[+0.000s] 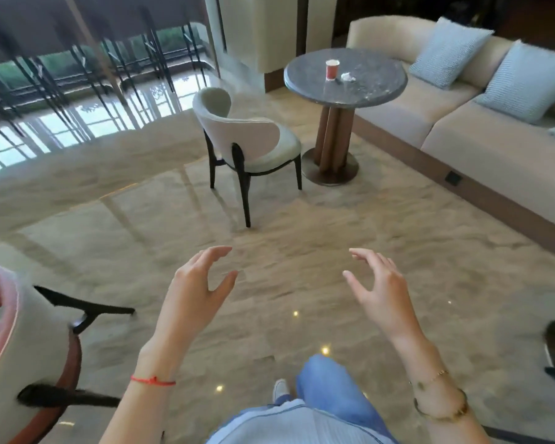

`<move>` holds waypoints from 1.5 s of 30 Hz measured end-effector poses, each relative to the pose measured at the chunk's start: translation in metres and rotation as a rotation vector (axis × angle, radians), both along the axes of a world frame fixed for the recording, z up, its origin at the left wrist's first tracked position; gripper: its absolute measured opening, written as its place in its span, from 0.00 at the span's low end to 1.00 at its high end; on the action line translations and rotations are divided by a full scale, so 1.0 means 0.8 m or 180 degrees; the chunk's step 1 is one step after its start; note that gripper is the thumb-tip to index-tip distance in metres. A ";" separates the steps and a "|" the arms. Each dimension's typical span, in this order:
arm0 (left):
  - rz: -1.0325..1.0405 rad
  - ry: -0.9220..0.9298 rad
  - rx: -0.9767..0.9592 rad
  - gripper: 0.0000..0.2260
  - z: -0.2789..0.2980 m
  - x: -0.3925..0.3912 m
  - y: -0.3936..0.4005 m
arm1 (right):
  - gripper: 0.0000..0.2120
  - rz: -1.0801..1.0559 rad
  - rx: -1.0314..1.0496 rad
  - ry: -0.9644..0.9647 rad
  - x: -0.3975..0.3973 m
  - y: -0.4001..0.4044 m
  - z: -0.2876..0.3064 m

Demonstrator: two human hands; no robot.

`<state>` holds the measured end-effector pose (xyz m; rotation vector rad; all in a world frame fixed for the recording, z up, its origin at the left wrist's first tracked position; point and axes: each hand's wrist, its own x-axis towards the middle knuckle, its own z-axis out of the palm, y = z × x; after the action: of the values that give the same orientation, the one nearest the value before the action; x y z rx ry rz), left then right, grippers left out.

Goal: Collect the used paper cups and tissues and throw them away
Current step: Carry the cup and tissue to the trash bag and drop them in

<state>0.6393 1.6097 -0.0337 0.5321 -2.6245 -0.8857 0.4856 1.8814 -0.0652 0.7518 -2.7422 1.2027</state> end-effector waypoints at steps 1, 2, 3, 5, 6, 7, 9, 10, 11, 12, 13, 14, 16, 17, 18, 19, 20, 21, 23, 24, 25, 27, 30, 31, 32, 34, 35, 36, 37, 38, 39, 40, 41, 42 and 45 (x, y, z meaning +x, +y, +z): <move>-0.0078 -0.0017 -0.0020 0.17 0.000 -0.025 -0.013 | 0.17 -0.0060 -0.0008 -0.0021 -0.017 -0.009 -0.001; -0.0146 -0.0027 -0.0032 0.17 -0.001 -0.049 -0.026 | 0.17 -0.0112 -0.0005 -0.0044 -0.034 -0.018 -0.003; -0.0202 -0.0031 -0.0037 0.17 -0.003 -0.073 -0.038 | 0.17 -0.0159 0.0006 -0.0075 -0.051 -0.026 -0.006; -0.0289 -0.0035 -0.0035 0.17 -0.010 -0.121 -0.060 | 0.17 -0.0239 0.0033 -0.0149 -0.087 -0.042 -0.017; -0.0321 -0.0033 -0.0030 0.17 -0.014 -0.145 -0.071 | 0.17 -0.0271 0.0044 -0.0186 -0.105 -0.051 -0.023; -0.0349 -0.0038 -0.0025 0.17 -0.019 -0.169 -0.081 | 0.17 -0.0302 0.0055 -0.0225 -0.126 -0.060 -0.029; -0.0397 -0.0035 -0.0008 0.17 -0.027 -0.217 -0.102 | 0.17 -0.0333 0.0083 -0.0286 -0.170 -0.079 -0.040; -0.0411 -0.0026 0.0007 0.17 -0.031 -0.243 -0.112 | 0.17 -0.0339 0.0094 -0.0298 -0.194 -0.089 -0.044; -0.0413 -0.0022 0.0019 0.17 -0.033 -0.269 -0.123 | 0.17 -0.0340 0.0103 -0.0292 -0.219 -0.099 -0.046; -0.0404 -0.0026 0.0022 0.17 -0.034 -0.296 -0.134 | 0.17 -0.0335 0.0116 -0.0275 -0.247 -0.111 -0.047; -0.0389 -0.0036 0.0016 0.18 -0.035 -0.325 -0.145 | 0.17 -0.0330 0.0134 -0.0257 -0.278 -0.123 -0.046; -0.0376 -0.0041 0.0002 0.18 -0.034 -0.355 -0.157 | 0.17 -0.0322 0.0143 -0.0232 -0.310 -0.135 -0.044; -0.0355 -0.0032 -0.0037 0.18 -0.028 -0.417 -0.182 | 0.17 -0.0303 0.0141 -0.0177 -0.378 -0.162 -0.033; -0.0338 -0.0013 -0.0053 0.18 -0.024 -0.449 -0.195 | 0.17 -0.0300 0.0134 -0.0134 -0.412 -0.176 -0.026; -0.0320 0.0012 -0.0062 0.18 -0.020 -0.481 -0.208 | 0.17 -0.0302 0.0120 -0.0093 -0.446 -0.188 -0.020; -0.0300 0.0033 -0.0059 0.18 -0.016 -0.512 -0.219 | 0.16 -0.0304 0.0114 -0.0066 -0.478 -0.200 -0.014; -0.0277 0.0056 -0.0042 0.18 -0.011 -0.541 -0.230 | 0.16 -0.0303 0.0112 -0.0047 -0.507 -0.212 -0.008; -0.0249 0.0079 -0.0020 0.18 -0.007 -0.569 -0.240 | 0.16 -0.0295 0.0110 -0.0031 -0.535 -0.223 -0.003; -0.0211 0.0107 0.0033 0.18 0.000 -0.622 -0.260 | 0.16 -0.0286 0.0112 -0.0031 -0.587 -0.244 0.004; -0.0209 0.0111 0.0055 0.19 0.002 -0.646 -0.269 | 0.16 -0.0293 0.0116 -0.0030 -0.611 -0.254 0.006; -0.0207 0.0116 0.0068 0.18 0.004 -0.670 -0.277 | 0.16 -0.0294 0.0126 -0.0027 -0.634 -0.264 0.007; -0.0194 0.0123 0.0072 0.18 0.003 -0.717 -0.293 | 0.16 -0.0284 0.0157 -0.0054 -0.678 -0.281 0.004; -0.0228 0.0102 0.0104 0.18 -0.006 -0.792 -0.317 | 0.16 -0.0314 0.0204 -0.0095 -0.742 -0.304 -0.010; -0.0246 0.0091 0.0109 0.18 -0.011 -0.818 -0.327 | 0.16 -0.0328 0.0229 -0.0112 -0.764 -0.311 -0.016; -0.0271 0.0076 0.0116 0.18 -0.015 -0.846 -0.337 | 0.16 -0.0350 0.0243 -0.0147 -0.788 -0.319 -0.022; -0.0353 0.0053 0.0134 0.19 -0.025 -0.904 -0.358 | 0.16 -0.0409 0.0224 -0.0184 -0.839 -0.336 -0.032; -0.0388 0.0048 0.0149 0.19 -0.029 -0.934 -0.370 | 0.16 -0.0444 0.0217 -0.0188 -0.866 -0.345 -0.035; -0.0405 0.0045 0.0163 0.19 -0.033 -0.965 -0.381 | 0.16 -0.0483 0.0218 -0.0201 -0.893 -0.355 -0.038; -0.0413 0.0047 0.0176 0.20 -0.036 -0.996 -0.392 | 0.16 -0.0516 0.0213 -0.0206 -0.921 -0.365 -0.040; -0.0433 0.0049 0.0184 0.21 -0.037 -1.029 -0.403 | 0.16 -0.0540 0.0199 -0.0207 -0.949 -0.376 -0.041; -0.0468 0.0042 0.0186 0.21 -0.038 -1.061 -0.413 | 0.16 -0.0566 0.0182 -0.0212 -0.977 -0.386 -0.040; -0.0508 0.0040 0.0186 0.22 -0.039 -1.093 -0.422 | 0.16 -0.0595 0.0168 -0.0211 -1.005 -0.396 -0.039; -0.0550 0.0043 0.0192 0.23 -0.040 -1.123 -0.430 | 0.16 -0.0627 0.0155 -0.0202 -1.032 -0.405 -0.037; -0.0604 0.0036 0.0202 0.23 -0.041 -1.152 -0.439 | 0.17 -0.0667 0.0147 -0.0201 -1.058 -0.414 -0.034; -0.0778 -0.0021 0.0211 0.25 -0.043 -1.235 -0.455 | 0.17 -0.0822 0.0141 -0.0180 -1.129 -0.433 -0.028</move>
<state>-0.3489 1.2454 -0.0681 0.2324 -2.7135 -1.0474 -0.4175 1.5353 -0.0877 0.3556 -2.8093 1.1283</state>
